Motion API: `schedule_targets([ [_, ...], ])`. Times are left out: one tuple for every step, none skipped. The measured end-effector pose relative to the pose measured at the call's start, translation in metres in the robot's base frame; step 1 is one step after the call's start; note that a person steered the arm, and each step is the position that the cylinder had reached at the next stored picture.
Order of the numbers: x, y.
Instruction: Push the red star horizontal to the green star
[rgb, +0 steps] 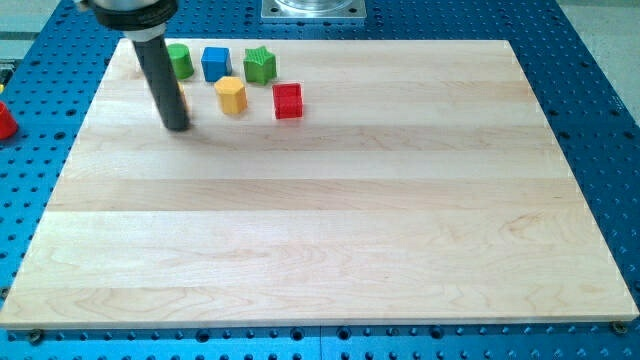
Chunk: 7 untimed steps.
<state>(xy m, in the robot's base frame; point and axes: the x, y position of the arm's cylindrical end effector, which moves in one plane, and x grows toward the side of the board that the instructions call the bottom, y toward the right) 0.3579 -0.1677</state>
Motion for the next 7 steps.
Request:
schedule_targets([
  [-0.013, 0.051],
  [-0.014, 0.045],
  [-0.015, 0.049],
  [-0.013, 0.018],
  [-0.01, 0.016],
  [-0.016, 0.16],
  [-0.017, 0.238],
])
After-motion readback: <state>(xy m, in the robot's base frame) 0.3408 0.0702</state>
